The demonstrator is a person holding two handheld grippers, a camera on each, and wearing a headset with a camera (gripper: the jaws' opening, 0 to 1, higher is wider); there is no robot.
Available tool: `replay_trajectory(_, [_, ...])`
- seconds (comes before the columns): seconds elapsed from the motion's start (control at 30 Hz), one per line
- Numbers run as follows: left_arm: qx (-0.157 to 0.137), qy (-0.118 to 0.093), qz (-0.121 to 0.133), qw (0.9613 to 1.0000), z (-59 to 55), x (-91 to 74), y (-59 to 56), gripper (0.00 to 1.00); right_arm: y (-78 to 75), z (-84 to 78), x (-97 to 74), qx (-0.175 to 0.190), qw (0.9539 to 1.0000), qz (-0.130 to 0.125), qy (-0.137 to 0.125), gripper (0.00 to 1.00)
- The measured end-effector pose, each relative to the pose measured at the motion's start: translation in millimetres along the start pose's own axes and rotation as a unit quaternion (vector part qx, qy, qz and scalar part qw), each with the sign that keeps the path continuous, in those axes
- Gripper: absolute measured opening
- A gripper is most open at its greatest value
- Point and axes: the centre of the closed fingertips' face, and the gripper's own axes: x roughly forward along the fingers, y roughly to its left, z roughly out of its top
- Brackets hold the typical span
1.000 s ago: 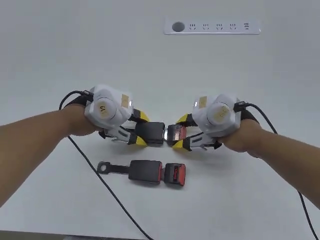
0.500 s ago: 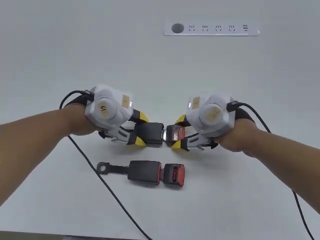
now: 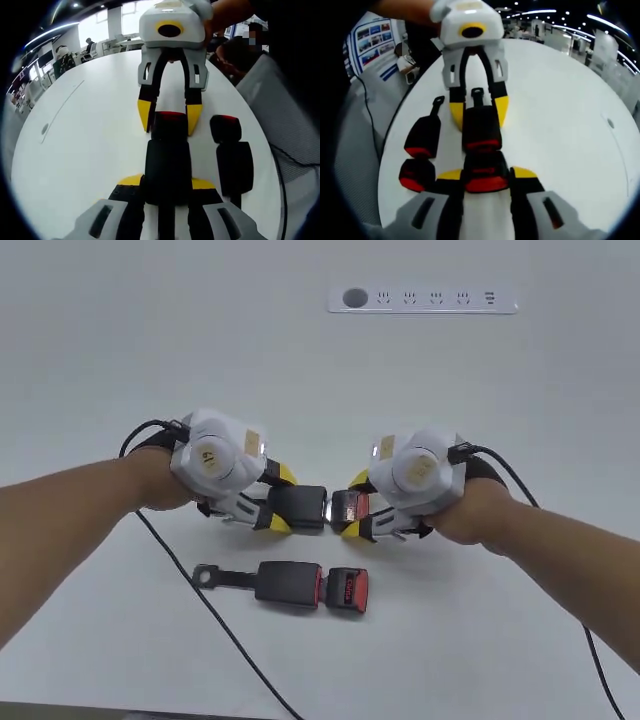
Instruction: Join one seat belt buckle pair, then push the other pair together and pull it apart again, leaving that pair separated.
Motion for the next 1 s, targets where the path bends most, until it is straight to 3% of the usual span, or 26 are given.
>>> replay_trajectory(0.7, [0.007,0.006,-0.001,1.0000,0.9,-0.1,-1.3,0.34,-0.4,-2.9,-1.8,-0.014,0.9998,-0.013,-0.004,0.36])
replay_trajectory(1.0, [0.004,0.001,0.001,1.0000,1.4,-0.5,-1.9,0.34,-2.9,-15.7,-10.4,-0.013,0.9997,-0.015,-0.013,0.36])
